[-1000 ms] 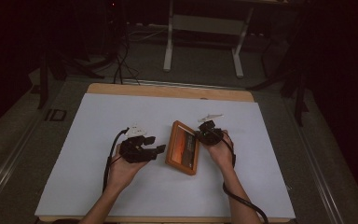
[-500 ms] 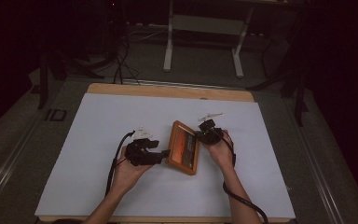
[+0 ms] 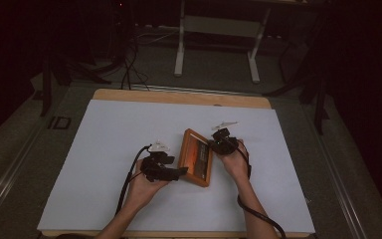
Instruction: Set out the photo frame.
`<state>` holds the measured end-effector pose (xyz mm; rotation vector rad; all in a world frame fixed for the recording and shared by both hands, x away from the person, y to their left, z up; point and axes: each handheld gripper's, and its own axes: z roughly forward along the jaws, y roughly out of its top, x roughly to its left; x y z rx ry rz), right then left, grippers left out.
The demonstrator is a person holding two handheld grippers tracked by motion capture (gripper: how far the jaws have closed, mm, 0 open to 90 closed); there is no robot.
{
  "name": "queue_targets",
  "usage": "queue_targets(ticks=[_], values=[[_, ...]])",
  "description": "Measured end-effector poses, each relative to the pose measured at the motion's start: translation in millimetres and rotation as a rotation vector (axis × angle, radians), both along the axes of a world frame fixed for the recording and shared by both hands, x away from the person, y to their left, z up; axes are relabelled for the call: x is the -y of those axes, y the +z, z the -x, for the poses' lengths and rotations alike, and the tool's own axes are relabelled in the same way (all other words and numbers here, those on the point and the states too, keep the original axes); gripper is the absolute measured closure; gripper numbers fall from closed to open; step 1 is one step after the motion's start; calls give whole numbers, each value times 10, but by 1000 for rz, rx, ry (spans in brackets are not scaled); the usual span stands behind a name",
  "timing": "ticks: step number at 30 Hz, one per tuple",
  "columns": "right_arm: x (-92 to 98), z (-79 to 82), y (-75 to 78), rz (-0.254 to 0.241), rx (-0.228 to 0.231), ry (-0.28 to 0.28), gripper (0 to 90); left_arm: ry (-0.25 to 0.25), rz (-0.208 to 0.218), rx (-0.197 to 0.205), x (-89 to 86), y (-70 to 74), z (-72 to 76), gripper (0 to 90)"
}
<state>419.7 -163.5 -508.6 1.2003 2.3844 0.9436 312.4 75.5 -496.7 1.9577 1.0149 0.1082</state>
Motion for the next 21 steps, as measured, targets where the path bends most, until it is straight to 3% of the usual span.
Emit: queue_targets(ticks=[11, 18, 21], values=[[4, 7, -9, -9, 6, -4, 900, -3, 28, -40, 157, -115, -17, 303], [5, 6, -8, -9, 5, -4, 900, 21, 56, -72, 215, -162, -34, 411], [7, 6, -10, -9, 7, -4, 900, 50, 91, -96, 200, -172, -42, 453]])
